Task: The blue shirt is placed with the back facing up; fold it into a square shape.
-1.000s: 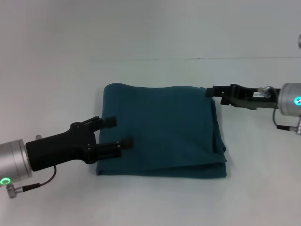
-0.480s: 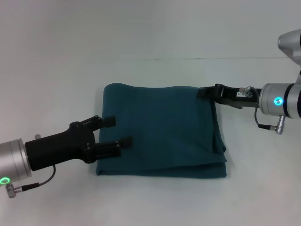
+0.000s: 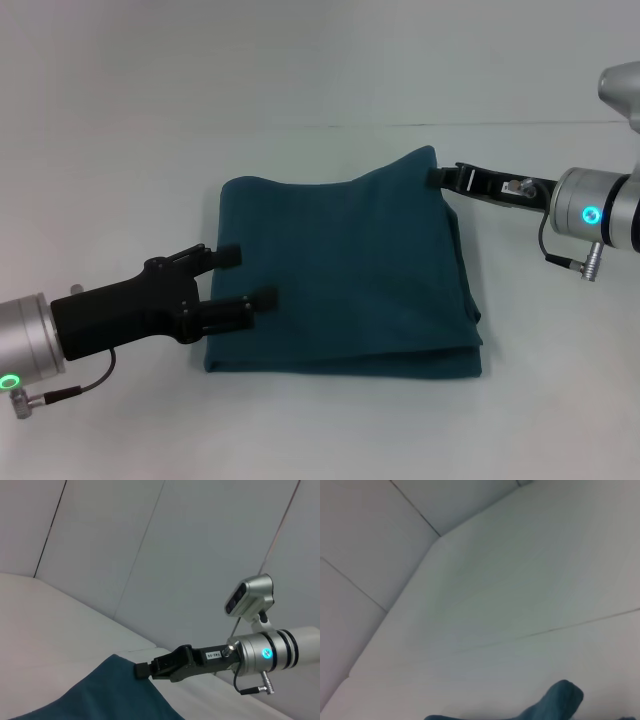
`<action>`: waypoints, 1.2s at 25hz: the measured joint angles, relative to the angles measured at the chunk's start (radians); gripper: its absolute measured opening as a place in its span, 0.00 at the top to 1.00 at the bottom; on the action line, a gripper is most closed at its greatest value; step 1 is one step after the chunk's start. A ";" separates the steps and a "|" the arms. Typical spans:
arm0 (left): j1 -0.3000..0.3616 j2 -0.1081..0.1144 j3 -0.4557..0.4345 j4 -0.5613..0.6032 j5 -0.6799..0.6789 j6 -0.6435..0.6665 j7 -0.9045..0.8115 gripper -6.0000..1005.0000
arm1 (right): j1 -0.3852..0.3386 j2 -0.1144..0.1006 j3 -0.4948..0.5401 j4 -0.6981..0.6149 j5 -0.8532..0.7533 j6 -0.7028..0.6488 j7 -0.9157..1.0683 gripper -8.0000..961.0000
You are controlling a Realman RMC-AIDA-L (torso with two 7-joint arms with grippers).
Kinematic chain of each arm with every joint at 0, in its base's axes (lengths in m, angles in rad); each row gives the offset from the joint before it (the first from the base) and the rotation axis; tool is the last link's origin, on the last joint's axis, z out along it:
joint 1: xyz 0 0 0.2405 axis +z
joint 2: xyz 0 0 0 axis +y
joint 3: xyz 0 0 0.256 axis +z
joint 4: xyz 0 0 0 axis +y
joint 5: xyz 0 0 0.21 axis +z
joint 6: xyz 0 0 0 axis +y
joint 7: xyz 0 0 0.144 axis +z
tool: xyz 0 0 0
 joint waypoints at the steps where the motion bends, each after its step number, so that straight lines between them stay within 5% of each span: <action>1: 0.000 0.000 0.000 0.000 0.000 0.000 -0.001 0.06 | -0.003 0.000 0.000 0.000 0.007 -0.003 -0.015 0.87; 7: 0.001 -0.002 0.000 0.000 0.000 0.000 -0.002 0.06 | -0.017 -0.002 -0.003 0.000 0.006 0.022 -0.046 0.98; 21: -0.001 -0.002 -0.013 -0.023 0.000 -0.021 -0.004 0.06 | -0.029 0.000 -0.058 0.032 0.013 0.134 -0.101 0.94; 30: -0.006 -0.005 -0.046 -0.042 -0.002 -0.116 -0.038 0.06 | -0.150 -0.006 -0.044 -0.081 0.184 0.031 -0.220 0.72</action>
